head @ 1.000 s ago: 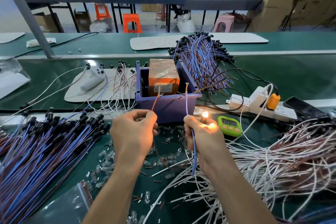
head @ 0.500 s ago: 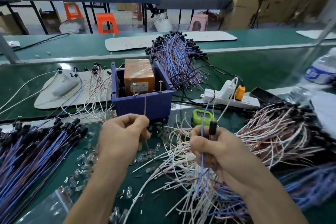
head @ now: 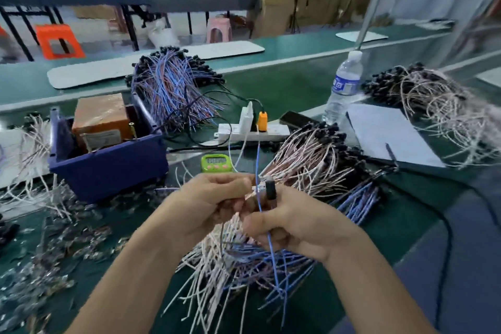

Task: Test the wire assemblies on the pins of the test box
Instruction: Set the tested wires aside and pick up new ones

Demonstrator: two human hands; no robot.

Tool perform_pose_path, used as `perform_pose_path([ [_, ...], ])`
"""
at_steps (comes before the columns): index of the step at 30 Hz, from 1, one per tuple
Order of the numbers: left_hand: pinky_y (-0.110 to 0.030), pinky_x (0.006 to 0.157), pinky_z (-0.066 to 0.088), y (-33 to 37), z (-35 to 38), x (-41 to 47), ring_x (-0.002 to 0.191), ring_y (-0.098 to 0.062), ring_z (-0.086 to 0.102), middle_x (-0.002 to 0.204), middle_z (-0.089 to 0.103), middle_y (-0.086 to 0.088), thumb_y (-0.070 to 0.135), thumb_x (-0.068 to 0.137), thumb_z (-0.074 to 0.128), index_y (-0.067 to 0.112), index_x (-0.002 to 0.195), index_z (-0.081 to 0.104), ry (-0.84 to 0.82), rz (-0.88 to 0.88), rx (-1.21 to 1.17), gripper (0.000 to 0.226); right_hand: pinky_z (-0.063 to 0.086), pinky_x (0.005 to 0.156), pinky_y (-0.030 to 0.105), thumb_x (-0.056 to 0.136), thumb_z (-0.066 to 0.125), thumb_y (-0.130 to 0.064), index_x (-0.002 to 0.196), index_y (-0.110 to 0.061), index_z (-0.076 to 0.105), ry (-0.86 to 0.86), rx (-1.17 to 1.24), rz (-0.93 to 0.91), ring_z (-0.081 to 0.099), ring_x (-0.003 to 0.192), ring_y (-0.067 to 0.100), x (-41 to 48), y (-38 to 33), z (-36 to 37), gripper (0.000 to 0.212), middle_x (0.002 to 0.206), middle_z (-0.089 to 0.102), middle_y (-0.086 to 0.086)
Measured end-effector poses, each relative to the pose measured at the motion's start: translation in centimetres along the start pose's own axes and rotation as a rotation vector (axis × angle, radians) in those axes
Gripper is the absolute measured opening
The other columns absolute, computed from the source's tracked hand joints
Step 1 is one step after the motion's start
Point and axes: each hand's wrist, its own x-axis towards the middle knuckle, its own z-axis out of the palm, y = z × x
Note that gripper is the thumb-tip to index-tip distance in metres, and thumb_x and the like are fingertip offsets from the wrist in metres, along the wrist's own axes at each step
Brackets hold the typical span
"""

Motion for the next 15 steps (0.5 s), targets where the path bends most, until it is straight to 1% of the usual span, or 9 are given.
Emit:
perform_pose_path([
  [3,-0.012,0.036,0.030,0.6,1.5,1.0,0.039,-0.004,0.040,0.053,0.053,-0.001,0.021,0.070,0.088,0.017,0.070,0.079,-0.089,-0.005,0.096,0.009,0.026,0.048,0.022,0.080,0.073,-0.009,0.063,-0.020,0.059,0.006,0.027,0.016,0.030,0.052,0.013,-1.5,1.0,-1.7,0.025,0.057,0.049,-0.002],
  [5,-0.013,0.035,0.030,0.7,2.5,2.0,0.039,-0.004,0.040,0.054,0.054,0.000,0.020,0.079,0.081,0.018,0.059,0.072,-0.080,-0.019,0.149,0.022,0.030,0.050,0.020,0.085,0.072,-0.014,0.066,-0.021,0.067,0.059,0.102,0.003,0.033,0.052,0.012,-2.8,1.6,-3.3,0.021,0.058,0.053,-0.002],
  [6,-0.013,0.034,0.030,0.6,2.9,2.5,0.038,-0.005,0.041,0.055,0.055,0.000,0.019,0.084,0.078,0.017,0.058,0.070,-0.017,-0.038,0.143,0.027,0.034,0.050,0.019,0.089,0.069,-0.014,0.075,-0.018,0.073,0.121,0.173,-0.031,0.036,0.051,0.010,-3.4,2.0,-4.2,0.015,0.060,0.055,-0.002],
  [7,-0.013,0.033,0.030,0.6,3.3,2.8,0.038,-0.005,0.042,0.055,0.057,-0.001,0.015,0.088,0.074,0.016,0.061,0.067,0.068,-0.060,0.112,0.028,0.035,0.049,0.019,0.094,0.062,-0.011,0.089,-0.013,0.075,0.209,0.265,-0.076,0.037,0.050,0.010,-4.1,2.3,-5.3,0.013,0.065,0.056,0.001],
  [8,-0.014,0.032,0.031,0.4,3.5,3.1,0.038,-0.005,0.045,0.056,0.060,-0.002,0.011,0.091,0.069,0.012,0.067,0.064,0.143,-0.071,0.078,0.025,0.032,0.049,0.021,0.096,0.053,-0.006,0.101,-0.007,0.073,0.317,0.358,-0.124,0.036,0.050,0.010,-4.6,2.6,-6.7,0.020,0.069,0.056,0.005],
  [10,-0.015,0.034,0.036,-0.2,3.7,3.3,0.043,-0.008,0.053,0.062,0.067,-0.006,0.007,0.095,0.064,0.007,0.079,0.061,0.233,-0.054,0.052,0.016,0.027,0.053,0.026,0.092,0.036,0.006,0.112,0.000,0.065,0.546,0.527,-0.223,0.034,0.049,0.011,-5.8,3.1,-9.9,0.035,0.073,0.053,0.009],
  [12,-0.017,0.037,0.042,-1.1,3.6,3.1,0.048,-0.011,0.062,0.070,0.074,-0.009,0.005,0.095,0.064,0.005,0.085,0.062,0.300,-0.028,0.064,0.010,0.033,0.054,0.027,0.091,0.031,0.014,0.113,0.001,0.062,0.748,0.607,-0.278,0.041,0.051,0.013,-6.8,3.5,-12.9,0.040,0.073,0.056,0.009],
  [13,-0.018,0.039,0.045,-1.6,3.5,2.8,0.050,-0.012,0.065,0.073,0.076,-0.011,0.004,0.094,0.064,0.003,0.087,0.064,0.337,-0.027,0.087,0.008,0.040,0.055,0.026,0.094,0.032,0.015,0.111,0.000,0.061,0.829,0.593,-0.268,0.048,0.053,0.014,-7.1,3.8,-14.2,0.037,0.074,0.060,0.010],
  [15,-0.018,0.042,0.049,-2.5,2.9,2.1,0.053,-0.013,0.069,0.078,0.078,-0.013,0.003,0.092,0.067,0.003,0.087,0.067,0.386,-0.038,0.180,0.005,0.054,0.058,0.024,0.101,0.040,0.011,0.105,-0.003,0.060,0.965,0.472,-0.214,0.063,0.058,0.015,-7.1,4.4,-16.0,0.025,0.077,0.069,0.012],
])
